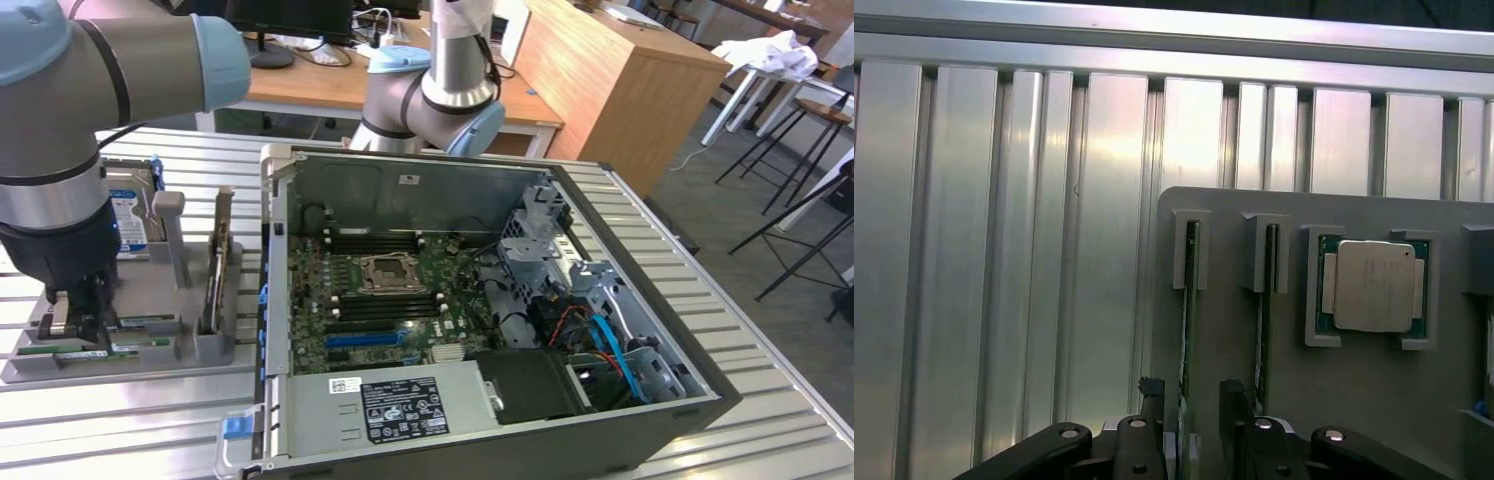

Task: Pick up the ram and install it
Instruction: 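Pick up the ram and move it above insertion slot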

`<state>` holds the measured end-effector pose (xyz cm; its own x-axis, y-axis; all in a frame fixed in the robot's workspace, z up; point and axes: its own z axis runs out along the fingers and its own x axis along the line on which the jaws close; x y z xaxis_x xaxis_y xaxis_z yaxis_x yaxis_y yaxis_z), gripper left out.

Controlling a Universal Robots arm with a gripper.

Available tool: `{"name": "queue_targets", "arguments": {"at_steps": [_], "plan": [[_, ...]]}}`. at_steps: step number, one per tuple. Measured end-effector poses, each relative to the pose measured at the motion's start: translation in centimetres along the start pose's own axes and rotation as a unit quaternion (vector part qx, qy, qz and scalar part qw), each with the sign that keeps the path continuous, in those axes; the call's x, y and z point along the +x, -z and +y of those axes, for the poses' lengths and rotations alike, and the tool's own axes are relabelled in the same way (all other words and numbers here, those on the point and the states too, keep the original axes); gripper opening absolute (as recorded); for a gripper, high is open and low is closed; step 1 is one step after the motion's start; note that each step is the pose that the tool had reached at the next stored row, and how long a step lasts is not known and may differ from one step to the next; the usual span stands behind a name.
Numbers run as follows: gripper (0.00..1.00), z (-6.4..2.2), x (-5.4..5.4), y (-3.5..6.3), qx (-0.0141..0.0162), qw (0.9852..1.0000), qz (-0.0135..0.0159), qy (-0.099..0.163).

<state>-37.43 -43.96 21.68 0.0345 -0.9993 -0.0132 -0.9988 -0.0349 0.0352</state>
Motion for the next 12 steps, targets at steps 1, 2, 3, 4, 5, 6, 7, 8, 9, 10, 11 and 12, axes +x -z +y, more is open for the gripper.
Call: {"name": "queue_targets", "arguments": {"at_steps": [1, 2, 3, 4, 5, 6, 7, 8, 9, 10, 11, 12], "plan": [[0.36, 0.00, 0.0, 0.00, 0.0000, 1.0000, 0.0000, 0.000], [0.36, 0.00, 0.0, 0.00, 0.0000, 1.0000, 0.0000, 0.000], [0.36, -0.01, 0.0, -0.01, 0.0000, 1.0000, 0.0000, 0.000], [0.36, -0.09, 0.0, -0.02, 0.0001, 1.0000, -0.0001, 0.000], [0.36, -0.20, 0.0, -0.02, 0.0002, 1.0000, -0.0001, 0.000], [0.36, -0.32, 0.0, 0.00, 0.0001, 1.0000, 0.0000, 0.000], [0.36, -0.46, 0.0, 0.00, 0.0001, 1.0000, 0.0000, 0.000], [0.36, -0.59, 0.0, 0.00, 0.0001, 1.0000, 0.0000, 0.000], [0.36, -0.72, 0.0, 0.01, 0.0001, 1.0000, 0.0000, 0.000], [0.36, -0.84, 0.0, 0.01, 0.0000, 1.0000, 0.0000, 0.000], [0.36, -0.95, 0.0, 0.01, 0.0001, 1.0000, 0.0000, 0.000], [0.36, -1.04, 0.0, 0.01, 0.0000, 1.0000, 0.0000, 0.000]]}}
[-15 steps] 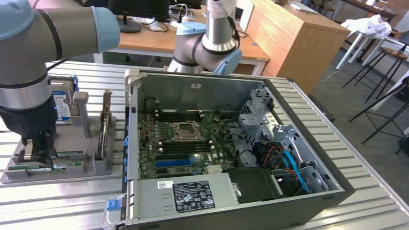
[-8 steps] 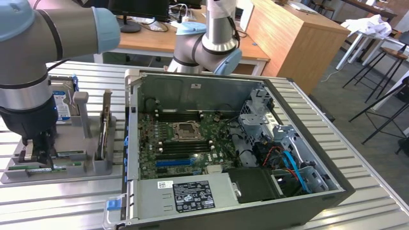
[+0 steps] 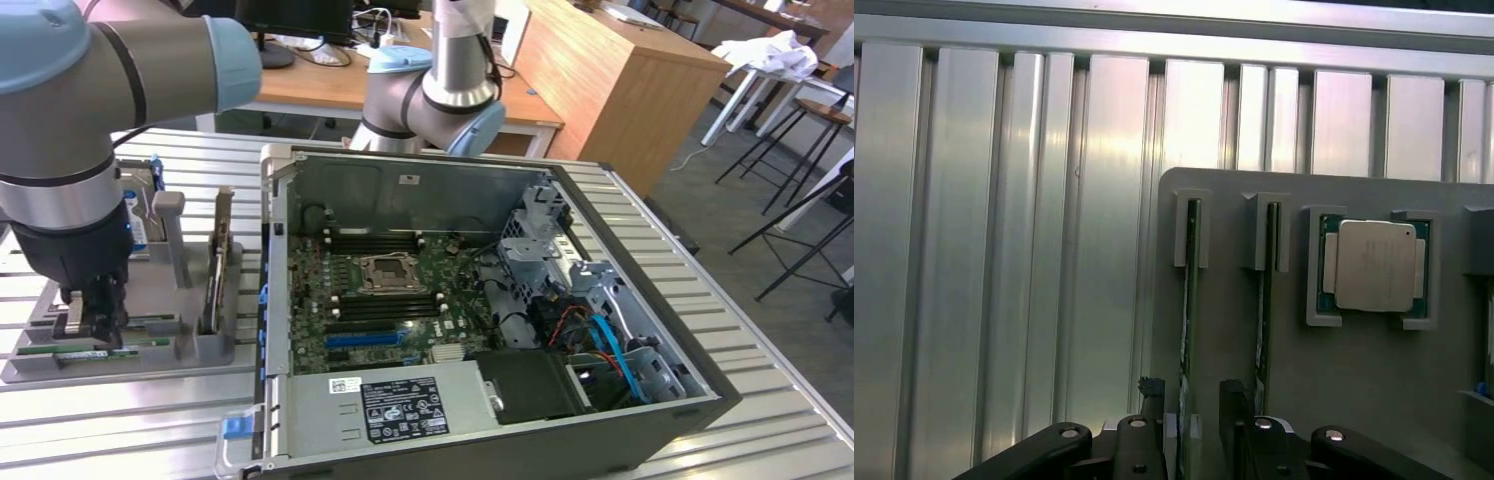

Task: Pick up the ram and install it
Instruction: 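Pick up the ram and move it above insertion slot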

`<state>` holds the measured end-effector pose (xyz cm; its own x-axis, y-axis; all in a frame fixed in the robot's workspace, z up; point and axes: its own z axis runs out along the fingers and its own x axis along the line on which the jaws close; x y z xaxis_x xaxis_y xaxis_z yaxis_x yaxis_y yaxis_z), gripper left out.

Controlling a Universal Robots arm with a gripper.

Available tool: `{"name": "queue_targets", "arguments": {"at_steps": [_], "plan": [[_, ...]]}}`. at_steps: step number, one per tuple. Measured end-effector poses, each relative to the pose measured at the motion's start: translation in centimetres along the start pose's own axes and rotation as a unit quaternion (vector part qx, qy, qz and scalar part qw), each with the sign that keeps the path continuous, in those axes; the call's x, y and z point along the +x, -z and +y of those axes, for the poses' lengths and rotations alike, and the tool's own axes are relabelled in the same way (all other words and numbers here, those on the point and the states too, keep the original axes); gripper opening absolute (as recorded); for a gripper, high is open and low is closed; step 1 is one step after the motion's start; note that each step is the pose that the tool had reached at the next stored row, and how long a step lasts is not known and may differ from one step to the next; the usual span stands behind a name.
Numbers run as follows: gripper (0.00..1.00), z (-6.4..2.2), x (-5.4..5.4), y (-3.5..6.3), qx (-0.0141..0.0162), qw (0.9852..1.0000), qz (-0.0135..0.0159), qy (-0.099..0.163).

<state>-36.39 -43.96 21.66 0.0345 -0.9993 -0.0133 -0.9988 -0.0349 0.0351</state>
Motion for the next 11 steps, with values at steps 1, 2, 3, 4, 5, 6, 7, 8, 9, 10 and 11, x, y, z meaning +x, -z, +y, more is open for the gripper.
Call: {"name": "queue_targets", "arguments": {"at_steps": [1, 2, 3, 4, 5, 6, 7, 8, 9, 10, 11], "plan": [[0.36, -0.08, 0.00, 0.00, 0.0000, 1.0000, 0.0000, 0.000], [0.36, -0.14, 0.00, 0.00, 0.0000, 1.0000, -0.0001, 0.000], [0.36, -0.14, 0.00, 0.00, 0.0001, 1.0000, -0.0001, 0.000], [0.36, -0.13, 0.00, 0.00, 0.0000, 1.0000, -0.0001, 0.000], [0.36, -0.13, 0.00, 0.00, 0.0000, 1.0000, -0.0001, 0.000], [0.36, -0.14, 0.00, 0.00, 0.0000, 1.0000, -0.0001, 0.000], [0.36, -0.14, 0.00, -0.02, 0.0000, 1.0000, 0.0000, 0.000], [0.36, -0.15, 0.00, -0.12, 0.0001, 1.0000, -0.0001, 0.000], [0.36, -0.15, 0.00, -0.22, 0.0001, 1.0000, -0.0001, 0.000], [0.36, -0.16, 0.01, -0.34, 0.0001, 1.0000, -0.0001, 0.000], [0.36, -0.16, 0.01, -0.47, 0.0001, 1.0000, 0.0000, 0.000]]}}
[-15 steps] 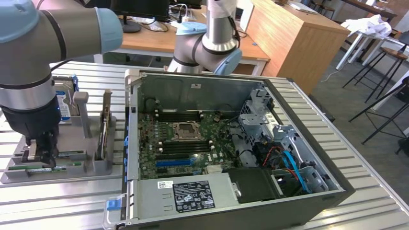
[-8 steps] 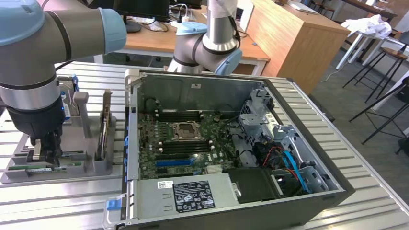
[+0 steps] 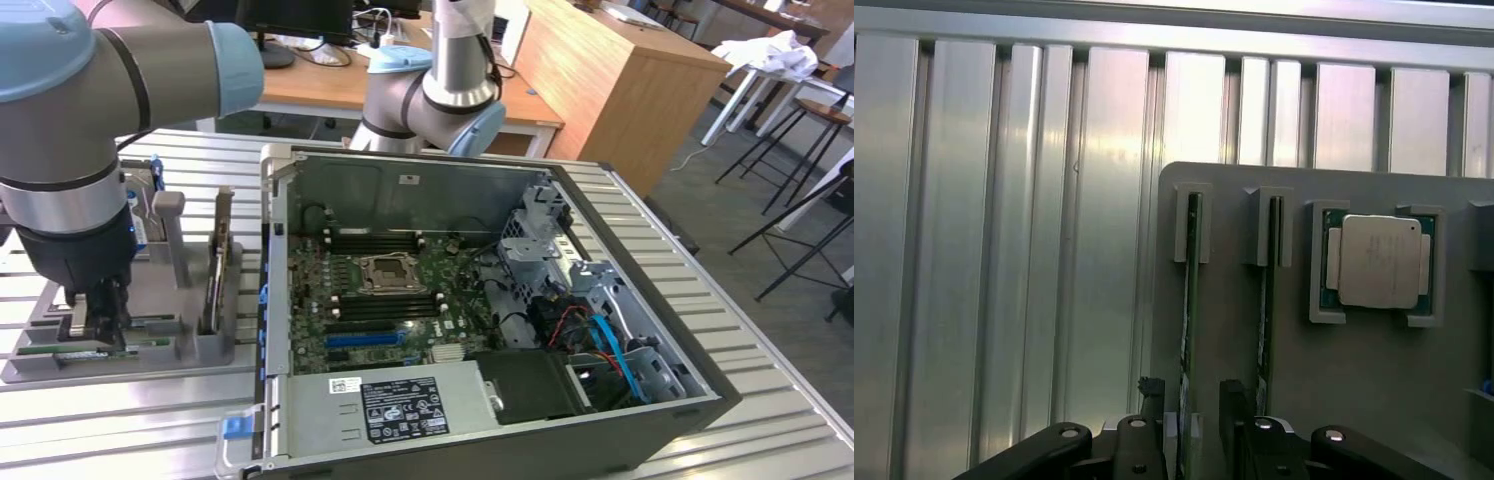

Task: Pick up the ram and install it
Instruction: 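Pick up the ram and move it above insertion slot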

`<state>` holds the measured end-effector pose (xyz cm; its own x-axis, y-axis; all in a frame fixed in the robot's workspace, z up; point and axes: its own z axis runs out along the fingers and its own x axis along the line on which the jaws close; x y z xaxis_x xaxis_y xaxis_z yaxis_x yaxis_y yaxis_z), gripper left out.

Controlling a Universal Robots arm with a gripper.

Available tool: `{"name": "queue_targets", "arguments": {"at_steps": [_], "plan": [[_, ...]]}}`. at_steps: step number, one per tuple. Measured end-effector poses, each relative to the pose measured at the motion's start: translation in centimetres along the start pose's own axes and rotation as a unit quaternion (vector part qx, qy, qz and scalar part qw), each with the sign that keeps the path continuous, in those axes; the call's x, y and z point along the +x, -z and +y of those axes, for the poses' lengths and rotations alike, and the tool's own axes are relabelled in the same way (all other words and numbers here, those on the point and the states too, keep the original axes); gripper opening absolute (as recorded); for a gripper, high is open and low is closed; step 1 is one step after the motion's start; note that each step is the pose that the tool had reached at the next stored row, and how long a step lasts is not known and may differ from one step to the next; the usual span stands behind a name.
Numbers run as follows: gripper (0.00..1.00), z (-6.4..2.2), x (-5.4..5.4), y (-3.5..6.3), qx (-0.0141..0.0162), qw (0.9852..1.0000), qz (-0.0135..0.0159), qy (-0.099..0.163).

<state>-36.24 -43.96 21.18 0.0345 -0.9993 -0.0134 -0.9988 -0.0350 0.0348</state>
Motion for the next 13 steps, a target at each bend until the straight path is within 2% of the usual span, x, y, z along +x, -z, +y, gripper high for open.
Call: {"name": "queue_targets", "arguments": {"at_steps": [9, 13], "plan": [[0.36, -0.03, 0.01, -1.00, 0.0000, 1.0000, 0.0000, 0.000], [0.36, -0.03, 0.01, -1.03, -0.0001, 1.0000, 0.0000, 0.000]]}}
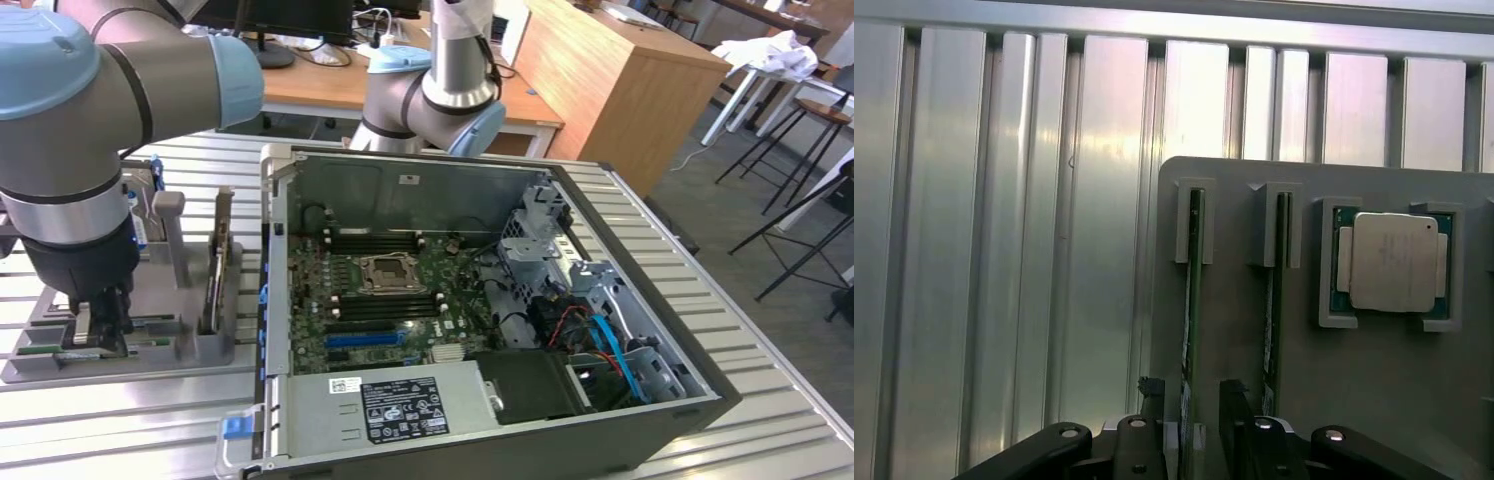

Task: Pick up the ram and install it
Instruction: 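Pick up the ram and move it above insertion slot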

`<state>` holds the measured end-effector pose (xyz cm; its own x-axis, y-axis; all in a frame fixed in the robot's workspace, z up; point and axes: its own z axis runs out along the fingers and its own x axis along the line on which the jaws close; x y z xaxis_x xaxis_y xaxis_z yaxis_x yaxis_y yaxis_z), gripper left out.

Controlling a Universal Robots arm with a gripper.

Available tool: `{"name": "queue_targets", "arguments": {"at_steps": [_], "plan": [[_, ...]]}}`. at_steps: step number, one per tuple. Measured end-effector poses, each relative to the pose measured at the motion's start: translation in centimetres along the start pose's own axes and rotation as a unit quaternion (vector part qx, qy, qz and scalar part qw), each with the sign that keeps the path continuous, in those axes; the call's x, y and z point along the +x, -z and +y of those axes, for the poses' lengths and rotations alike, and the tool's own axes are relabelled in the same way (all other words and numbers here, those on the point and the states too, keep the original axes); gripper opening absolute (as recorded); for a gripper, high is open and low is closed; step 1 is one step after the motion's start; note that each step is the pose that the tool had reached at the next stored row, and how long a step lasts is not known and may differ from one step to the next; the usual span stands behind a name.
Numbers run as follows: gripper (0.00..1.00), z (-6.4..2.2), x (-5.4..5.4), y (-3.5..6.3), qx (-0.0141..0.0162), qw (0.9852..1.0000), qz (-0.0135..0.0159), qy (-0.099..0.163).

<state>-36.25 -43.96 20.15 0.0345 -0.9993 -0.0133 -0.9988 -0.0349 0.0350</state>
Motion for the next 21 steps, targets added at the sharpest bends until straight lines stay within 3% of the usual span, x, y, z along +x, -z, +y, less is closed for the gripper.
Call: {"name": "queue_targets", "arguments": {"at_steps": [21], "plan": [[0.34, 0.01, 0.33, 0.00, 0.0001, 1.0000, -0.0001, 0.000]]}}
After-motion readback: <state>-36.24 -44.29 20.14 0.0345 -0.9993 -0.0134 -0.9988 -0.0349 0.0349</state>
